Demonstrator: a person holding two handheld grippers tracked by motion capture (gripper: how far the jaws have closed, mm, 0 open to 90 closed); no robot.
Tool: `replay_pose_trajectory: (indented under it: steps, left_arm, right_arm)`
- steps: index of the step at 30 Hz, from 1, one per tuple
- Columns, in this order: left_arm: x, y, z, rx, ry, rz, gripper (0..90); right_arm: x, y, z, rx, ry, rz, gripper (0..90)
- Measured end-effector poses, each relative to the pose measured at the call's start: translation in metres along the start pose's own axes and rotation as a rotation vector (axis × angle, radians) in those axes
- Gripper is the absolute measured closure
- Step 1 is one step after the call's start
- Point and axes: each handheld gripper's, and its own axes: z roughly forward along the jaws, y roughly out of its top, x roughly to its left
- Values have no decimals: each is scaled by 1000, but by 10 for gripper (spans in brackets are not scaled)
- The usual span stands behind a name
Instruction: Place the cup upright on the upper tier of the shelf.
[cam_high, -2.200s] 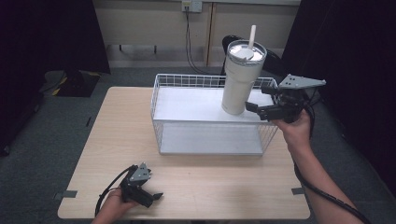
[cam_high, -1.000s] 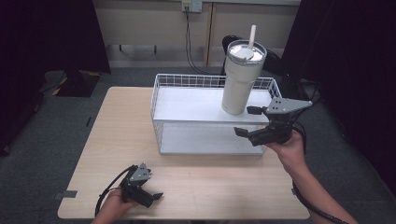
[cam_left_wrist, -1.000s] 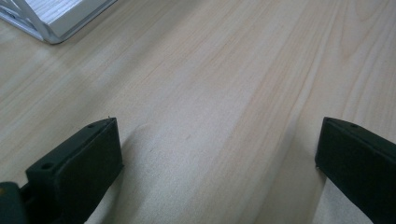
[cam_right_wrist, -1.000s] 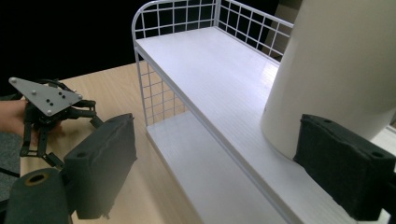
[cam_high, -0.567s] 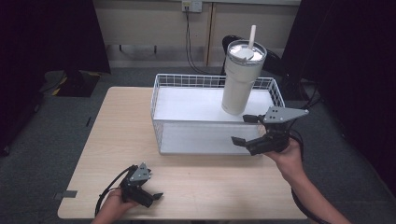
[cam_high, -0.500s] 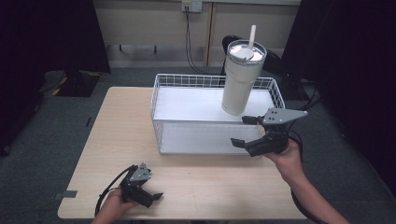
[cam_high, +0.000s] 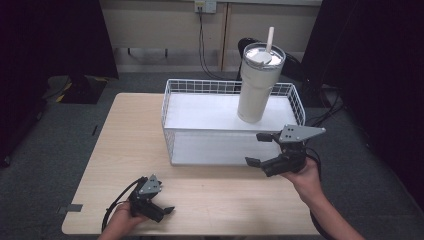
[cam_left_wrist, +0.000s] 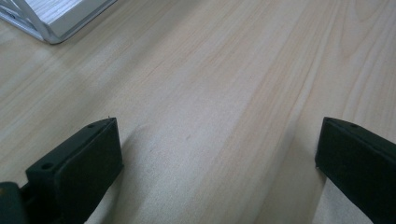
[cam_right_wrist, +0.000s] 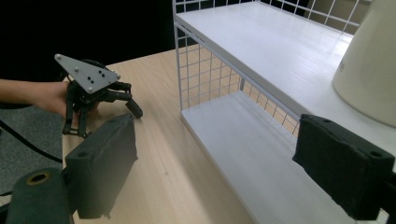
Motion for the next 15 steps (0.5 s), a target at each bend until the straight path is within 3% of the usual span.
replay_pose_trajectory:
  steps: [15]
  left_arm:
    - [0, 0, 0, 0, 0, 0, 0]
  right_arm:
    - [5, -23, 3, 20, 5, 2, 127]
